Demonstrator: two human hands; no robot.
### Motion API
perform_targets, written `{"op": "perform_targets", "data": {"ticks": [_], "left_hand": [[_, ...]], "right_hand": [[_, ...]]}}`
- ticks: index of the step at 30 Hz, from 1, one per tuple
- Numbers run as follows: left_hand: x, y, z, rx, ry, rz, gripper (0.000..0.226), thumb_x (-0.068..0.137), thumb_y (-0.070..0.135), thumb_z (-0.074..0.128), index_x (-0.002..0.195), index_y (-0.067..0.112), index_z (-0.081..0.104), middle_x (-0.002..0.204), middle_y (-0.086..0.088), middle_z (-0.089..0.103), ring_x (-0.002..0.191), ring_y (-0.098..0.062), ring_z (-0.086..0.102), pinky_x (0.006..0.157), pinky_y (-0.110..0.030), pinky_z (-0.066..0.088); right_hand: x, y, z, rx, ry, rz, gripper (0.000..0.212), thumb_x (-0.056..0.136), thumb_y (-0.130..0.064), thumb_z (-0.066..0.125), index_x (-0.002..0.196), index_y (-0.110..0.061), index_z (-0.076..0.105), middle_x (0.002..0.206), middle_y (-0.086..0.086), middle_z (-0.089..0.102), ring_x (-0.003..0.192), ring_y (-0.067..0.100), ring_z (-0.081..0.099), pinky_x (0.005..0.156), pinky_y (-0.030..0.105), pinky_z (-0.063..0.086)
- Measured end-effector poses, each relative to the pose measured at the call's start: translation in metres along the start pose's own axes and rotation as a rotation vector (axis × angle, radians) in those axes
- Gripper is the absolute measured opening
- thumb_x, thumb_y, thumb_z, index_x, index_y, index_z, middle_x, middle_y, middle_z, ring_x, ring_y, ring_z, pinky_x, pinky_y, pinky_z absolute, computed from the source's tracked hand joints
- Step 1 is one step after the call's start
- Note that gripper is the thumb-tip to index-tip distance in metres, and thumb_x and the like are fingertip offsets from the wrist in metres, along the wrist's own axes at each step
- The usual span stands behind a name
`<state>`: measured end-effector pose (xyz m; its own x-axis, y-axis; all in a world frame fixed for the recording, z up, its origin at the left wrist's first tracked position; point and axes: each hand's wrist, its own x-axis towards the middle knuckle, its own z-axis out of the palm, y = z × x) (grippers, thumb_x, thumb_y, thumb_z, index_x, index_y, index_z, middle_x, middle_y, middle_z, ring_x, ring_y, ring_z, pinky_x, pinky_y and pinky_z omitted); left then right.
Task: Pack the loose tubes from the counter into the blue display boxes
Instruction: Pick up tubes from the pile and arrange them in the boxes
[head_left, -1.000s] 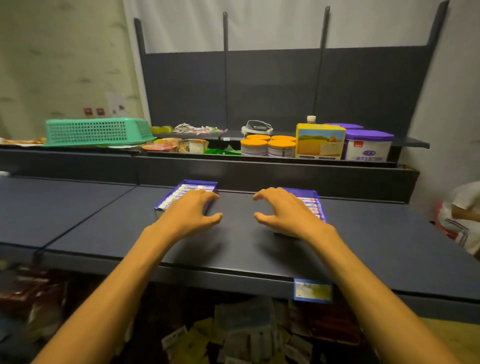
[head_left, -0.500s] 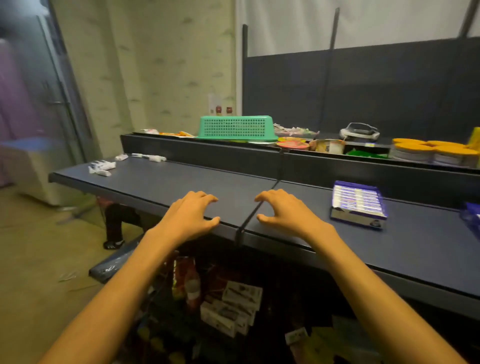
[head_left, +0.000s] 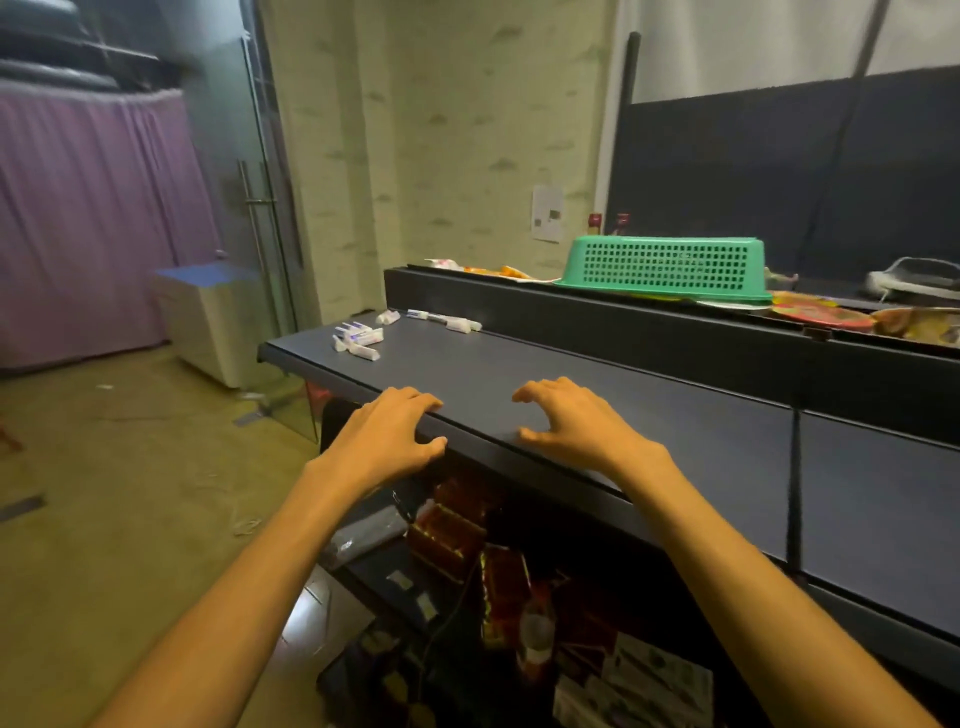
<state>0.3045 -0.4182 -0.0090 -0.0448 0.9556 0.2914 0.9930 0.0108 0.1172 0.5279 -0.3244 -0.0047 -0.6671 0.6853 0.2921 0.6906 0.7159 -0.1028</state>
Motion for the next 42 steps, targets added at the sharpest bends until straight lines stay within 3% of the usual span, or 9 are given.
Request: {"op": "perform_targets", "data": {"ticks": [16,27,30,36,42], "left_hand": [[0.196,-0.178,0.028,-0.075,-0.030,0.044,0.054,0.090,0.045,0.059,0.139,0.027,0.046,0.144,0.001,0.046,0.132,-0.018,0.041,0.104,-0.039,0.039],[0.327,-0.293,0.056,-0.159,-0.049,0.229,0.052,0.087,0.042,0.060,0.136,0.028,0.049,0.145,0.001,0.047,0.133,-0.019,0.042,0.107,-0.040,0.040],[0.360,-0.310,0.060,-0.167,-0.057,0.299,0.051,0.088,0.042,0.061,0.136,0.028,0.048,0.135,0.000,0.053,0.122,-0.019,0.050,0.100,-0.037,0.045],[0.416,-0.321,0.079,-0.221,-0.095,0.422,0.048,0.089,0.036,0.063,0.134,0.024,0.050,0.134,0.000,0.053,0.122,-0.018,0.049,0.098,-0.033,0.042],[0.466,-0.308,0.099,-0.243,-0.141,0.457,0.041,0.089,0.029,0.065,0.129,0.022,0.056,0.122,-0.001,0.060,0.105,-0.018,0.056,0.090,-0.033,0.049]], "right_hand": [[0.220,-0.002,0.056,-0.059,-0.060,0.109,0.051,0.092,-0.039,0.060,0.138,-0.024,0.045,0.142,0.001,0.049,0.129,0.022,0.044,0.103,0.040,0.040],[0.334,-0.022,0.093,-0.056,-0.052,0.335,0.051,0.089,-0.037,0.065,0.136,-0.026,0.048,0.140,0.001,0.049,0.121,0.021,0.051,0.101,0.039,0.045],[0.355,-0.029,0.098,-0.060,-0.042,0.417,0.050,0.090,-0.036,0.064,0.136,-0.026,0.048,0.139,0.001,0.050,0.122,0.020,0.050,0.101,0.035,0.044],[0.381,-0.028,0.108,-0.053,-0.030,0.544,0.048,0.090,-0.038,0.064,0.134,-0.027,0.050,0.134,0.001,0.054,0.117,0.019,0.053,0.098,0.034,0.045],[0.394,-0.009,0.110,-0.061,-0.043,0.636,0.046,0.091,-0.037,0.063,0.133,-0.026,0.050,0.132,0.000,0.055,0.117,0.017,0.051,0.099,0.034,0.045]]}}
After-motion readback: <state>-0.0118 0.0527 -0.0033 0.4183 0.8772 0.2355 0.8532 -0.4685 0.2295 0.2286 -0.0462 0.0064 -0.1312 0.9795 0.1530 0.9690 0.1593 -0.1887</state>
